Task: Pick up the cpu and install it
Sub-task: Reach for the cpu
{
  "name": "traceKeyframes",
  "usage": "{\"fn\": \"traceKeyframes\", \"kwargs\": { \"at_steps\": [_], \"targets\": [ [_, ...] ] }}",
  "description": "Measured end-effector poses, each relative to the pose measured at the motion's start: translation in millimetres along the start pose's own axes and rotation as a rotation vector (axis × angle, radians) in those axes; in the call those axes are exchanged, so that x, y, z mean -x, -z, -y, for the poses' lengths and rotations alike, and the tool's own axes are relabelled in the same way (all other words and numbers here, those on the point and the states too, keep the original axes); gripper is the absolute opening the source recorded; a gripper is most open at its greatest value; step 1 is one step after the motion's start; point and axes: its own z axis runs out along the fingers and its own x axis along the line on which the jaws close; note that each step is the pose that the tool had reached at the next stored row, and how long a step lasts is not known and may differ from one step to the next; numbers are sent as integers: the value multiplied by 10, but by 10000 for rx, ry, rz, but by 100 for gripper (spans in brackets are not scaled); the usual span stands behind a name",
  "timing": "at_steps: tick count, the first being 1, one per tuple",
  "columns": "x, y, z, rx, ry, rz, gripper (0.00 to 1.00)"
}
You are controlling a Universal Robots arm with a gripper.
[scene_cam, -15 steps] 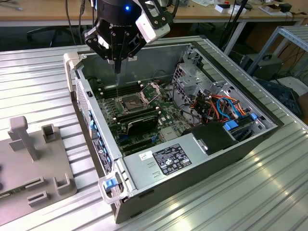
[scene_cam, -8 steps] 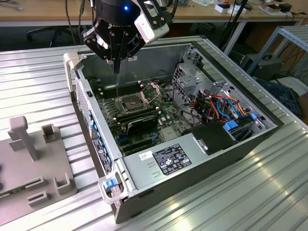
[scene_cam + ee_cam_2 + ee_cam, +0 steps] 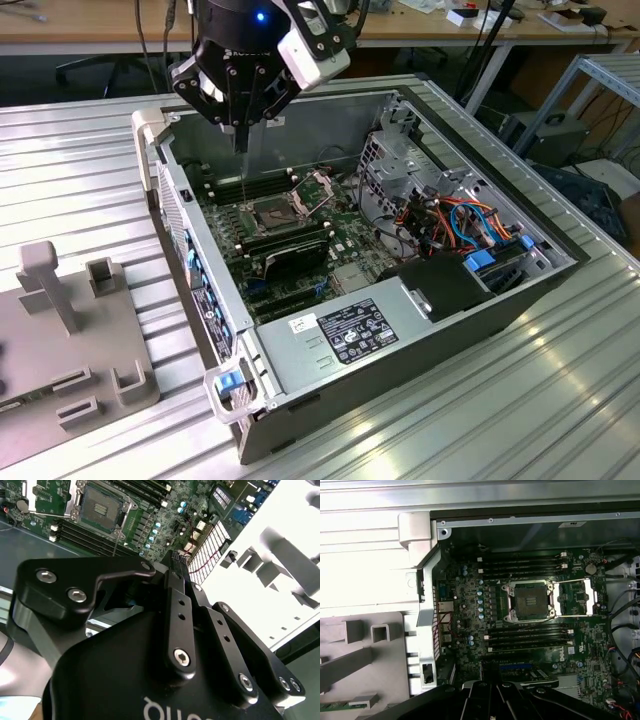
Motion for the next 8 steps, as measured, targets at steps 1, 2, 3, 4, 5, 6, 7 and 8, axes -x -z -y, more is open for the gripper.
{"fn": "traceKeyframes", "kwargs": {
  "at_steps": [1,2,3,4,5,6,7,8],
  "targets": [
    [-10,0,0,0,-1,0,11],
    [-39,0,3,1,-1,0,11],
    [-72,1,5,1,0,1,11],
    [-95,2,7,1,1,0,11],
    [-113,2,8,1,1,0,11],
    [-136,3,10,1,0,0,11],
    [-152,3,11,1,-1,1,11],
    [-169,3,12,1,0,1,11]
  ]
}}
